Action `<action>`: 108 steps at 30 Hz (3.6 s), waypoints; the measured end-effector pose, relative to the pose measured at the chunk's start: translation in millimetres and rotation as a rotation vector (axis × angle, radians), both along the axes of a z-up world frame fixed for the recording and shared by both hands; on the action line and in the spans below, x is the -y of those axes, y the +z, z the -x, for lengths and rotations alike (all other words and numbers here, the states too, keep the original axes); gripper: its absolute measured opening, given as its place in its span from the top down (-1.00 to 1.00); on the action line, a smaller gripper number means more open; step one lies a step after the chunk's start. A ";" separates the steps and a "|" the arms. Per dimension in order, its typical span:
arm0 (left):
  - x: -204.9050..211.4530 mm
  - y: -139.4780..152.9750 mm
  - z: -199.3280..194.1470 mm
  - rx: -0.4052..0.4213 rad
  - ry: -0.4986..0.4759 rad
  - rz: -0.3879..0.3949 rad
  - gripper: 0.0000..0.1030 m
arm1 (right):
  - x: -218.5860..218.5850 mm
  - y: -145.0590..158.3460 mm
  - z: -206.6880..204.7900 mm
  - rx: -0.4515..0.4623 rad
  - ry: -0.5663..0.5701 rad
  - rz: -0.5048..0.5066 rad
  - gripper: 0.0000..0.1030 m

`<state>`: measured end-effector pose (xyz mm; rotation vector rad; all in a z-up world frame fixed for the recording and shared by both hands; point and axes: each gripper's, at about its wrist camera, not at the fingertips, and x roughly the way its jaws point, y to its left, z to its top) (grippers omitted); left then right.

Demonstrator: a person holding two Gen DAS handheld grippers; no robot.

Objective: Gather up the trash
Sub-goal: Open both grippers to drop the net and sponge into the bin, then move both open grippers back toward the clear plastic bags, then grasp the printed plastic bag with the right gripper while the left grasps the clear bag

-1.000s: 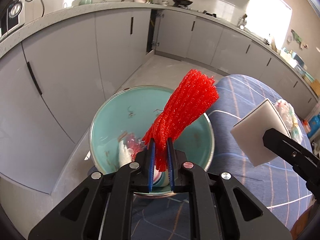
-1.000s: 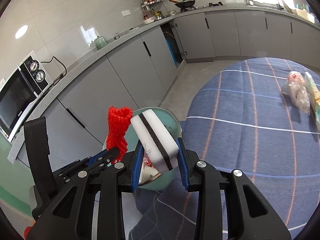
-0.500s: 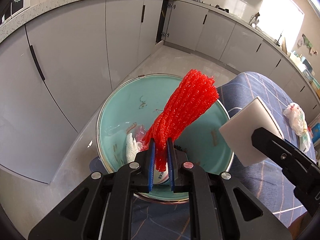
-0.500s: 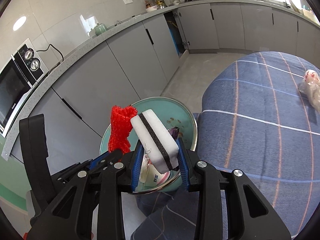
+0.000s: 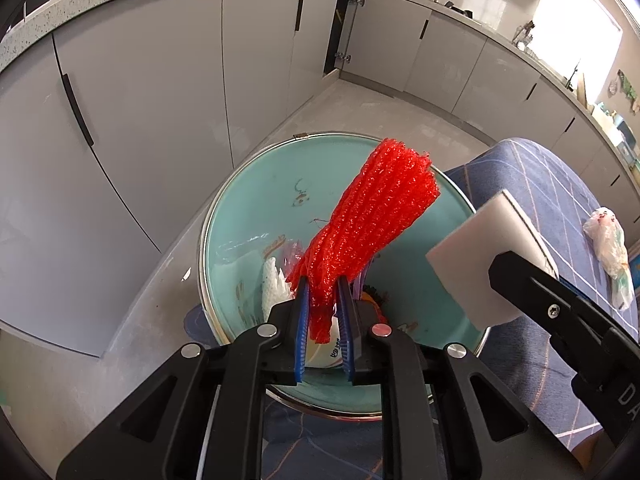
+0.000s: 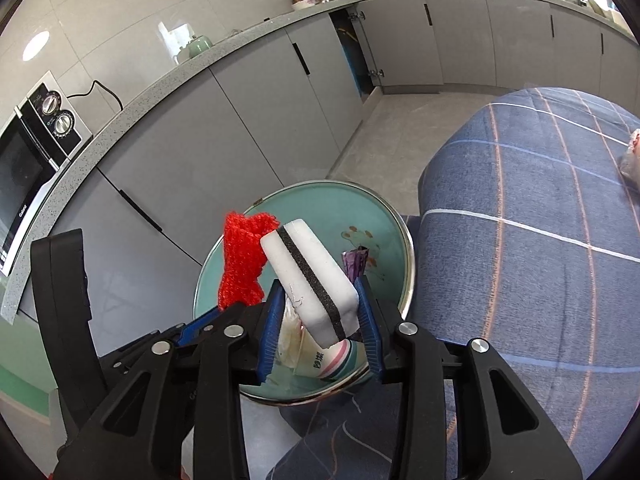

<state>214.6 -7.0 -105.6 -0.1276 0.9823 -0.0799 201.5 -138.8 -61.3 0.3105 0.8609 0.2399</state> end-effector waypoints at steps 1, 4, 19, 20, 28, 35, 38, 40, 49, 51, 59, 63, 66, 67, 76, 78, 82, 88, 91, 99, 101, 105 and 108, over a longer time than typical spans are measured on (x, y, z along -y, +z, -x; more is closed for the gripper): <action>0.5 -0.2 -0.3 -0.001 0.002 -0.003 0.70 | -0.1 -0.1 -0.2 0.006 -0.002 0.002 0.24; -0.3 0.5 -0.1 -0.001 0.015 -0.014 0.54 | 1.4 -0.5 -0.1 0.011 -0.005 0.002 0.06; -0.1 19.8 9.8 0.067 0.058 -0.063 -0.24 | 35.2 22.3 28.3 0.099 -0.086 -0.021 -0.14; 2.6 22.0 10.8 0.073 0.053 -0.062 -0.24 | 38.4 23.8 30.9 0.105 -0.091 -0.016 -0.14; 25.6 31.7 15.1 0.094 0.023 -0.061 -0.36 | 71.1 28.8 42.8 0.122 -0.166 -0.015 -0.15; 49.7 35.1 22.0 0.106 -0.024 -0.065 -0.44 | 93.9 25.0 53.2 0.112 -0.208 -0.022 -0.15; 62.8 38.0 23.7 0.120 -0.056 -0.066 -0.44 | 111.2 27.4 59.5 0.126 -0.250 -0.012 -0.15; 72.9 39.9 24.1 0.124 -0.079 -0.063 -0.44 | 123.8 28.1 63.4 0.130 -0.281 -0.004 -0.15; 134.1 45.5 25.9 0.131 -0.214 -0.030 -0.44 | 197.6 26.3 89.5 0.125 -0.444 0.010 -0.15; 148.5 45.4 26.4 0.134 -0.242 -0.030 -0.44 | 211.7 25.8 93.4 0.125 -0.477 0.012 -0.15; 193.7 46.8 23.7 0.144 -0.328 -0.022 -0.44 | 278.8 26.2 100.4 0.125 -0.607 0.045 -0.15; 215.4 46.7 18.6 0.142 -0.360 -0.020 -0.44 | 311.3 19.2 96.2 0.103 -0.650 0.045 -0.15; 230.2 45.9 13.5 0.140 -0.379 -0.019 -0.44 | 332.3 16.8 87.0 0.091 -0.673 0.042 -0.14; 235.5 45.6 11.3 0.140 -0.383 -0.020 -0.44 | 339.2 14.4 81.6 0.081 -0.670 0.036 -0.14; 279.1 49.5 -10.9 0.161 -0.430 -0.007 -0.44 | 368.6 -16.4 35.0 -0.030 -0.622 0.009 -0.08; 291.5 51.8 -15.6 0.171 -0.444 -0.005 -0.44 | 372.5 -24.8 28.6 -0.056 -0.604 -0.007 0.19; 315.0 56.3 -24.1 0.185 -0.478 0.013 -0.44 | 374.4 -25.3 31.2 -0.044 -0.588 -0.020 0.50; 354.6 65.8 -33.6 0.219 -0.536 0.044 -0.44 | 388.3 -5.0 52.5 0.032 -0.671 -0.001 0.53; 378.5 64.9 -38.9 0.224 -0.560 0.049 -0.44 | 396.7 -2.4 64.2 0.058 -0.735 0.008 0.53; 426.4 26.3 -55.2 0.126 -0.613 0.022 -0.10 | 407.6 -19.2 71.3 0.032 -0.761 -0.047 0.53; 427.6 15.4 -59.3 0.086 -0.616 0.047 0.28 | 408.9 -20.6 69.6 0.028 -0.750 -0.066 0.53; 420.4 14.6 -58.1 0.097 -0.613 0.051 0.58 | 408.2 -19.6 68.1 0.036 -0.739 -0.060 0.53; 411.7 18.1 -54.1 0.094 -0.605 0.065 0.66 | 404.6 -18.4 68.5 0.047 -0.729 -0.057 0.53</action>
